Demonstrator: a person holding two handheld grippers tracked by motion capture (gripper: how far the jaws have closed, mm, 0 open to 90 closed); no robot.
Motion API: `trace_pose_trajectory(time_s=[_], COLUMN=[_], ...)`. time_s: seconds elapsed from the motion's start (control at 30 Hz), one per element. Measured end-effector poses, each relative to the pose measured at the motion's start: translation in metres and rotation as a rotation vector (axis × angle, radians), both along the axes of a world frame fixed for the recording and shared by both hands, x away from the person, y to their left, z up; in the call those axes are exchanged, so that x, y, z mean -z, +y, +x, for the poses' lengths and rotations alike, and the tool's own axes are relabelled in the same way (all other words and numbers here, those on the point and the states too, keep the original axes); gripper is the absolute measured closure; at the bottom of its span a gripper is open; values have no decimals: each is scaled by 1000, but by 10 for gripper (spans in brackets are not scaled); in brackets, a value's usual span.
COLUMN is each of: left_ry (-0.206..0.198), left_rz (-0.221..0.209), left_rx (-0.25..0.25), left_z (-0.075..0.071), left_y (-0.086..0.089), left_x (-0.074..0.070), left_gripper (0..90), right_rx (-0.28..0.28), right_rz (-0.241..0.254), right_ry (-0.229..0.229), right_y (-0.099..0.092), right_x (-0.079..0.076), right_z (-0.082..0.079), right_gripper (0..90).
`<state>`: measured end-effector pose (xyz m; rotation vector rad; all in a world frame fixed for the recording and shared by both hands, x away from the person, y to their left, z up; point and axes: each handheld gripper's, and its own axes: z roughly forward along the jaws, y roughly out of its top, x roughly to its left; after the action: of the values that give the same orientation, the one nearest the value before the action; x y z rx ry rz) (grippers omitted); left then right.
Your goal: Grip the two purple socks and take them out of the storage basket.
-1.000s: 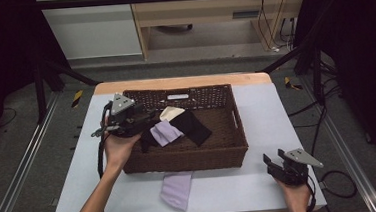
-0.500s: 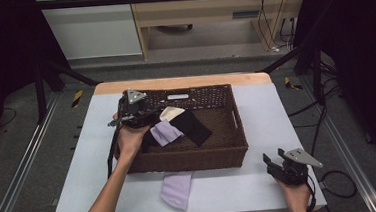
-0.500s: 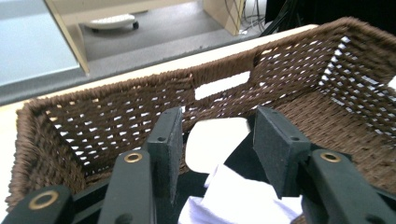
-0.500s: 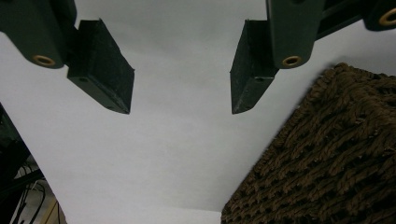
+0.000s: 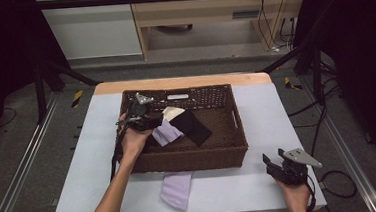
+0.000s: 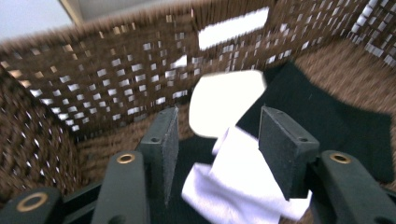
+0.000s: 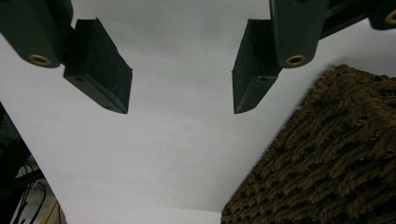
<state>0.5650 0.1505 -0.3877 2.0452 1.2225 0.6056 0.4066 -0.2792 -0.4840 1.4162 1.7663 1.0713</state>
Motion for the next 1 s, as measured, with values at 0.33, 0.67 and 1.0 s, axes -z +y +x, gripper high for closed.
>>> trace_pose_trajectory(time_s=[0.33, 0.67, 1.0], left_ry=[70, 170, 242], left_rz=[102, 133, 156], left_rx=[22, 27, 28], left_z=[2, 9, 15], left_y=[-10, -13, -16], left_x=[11, 18, 24], left_gripper=[462, 466, 444], right_rx=[-9, -22, -23], right_rz=[8, -18, -7], right_ry=[-9, 12, 22], right_y=[-1, 1, 1], right_x=[0, 1, 1], right_z=[-2, 1, 1], right_gripper=[334, 307, 305])
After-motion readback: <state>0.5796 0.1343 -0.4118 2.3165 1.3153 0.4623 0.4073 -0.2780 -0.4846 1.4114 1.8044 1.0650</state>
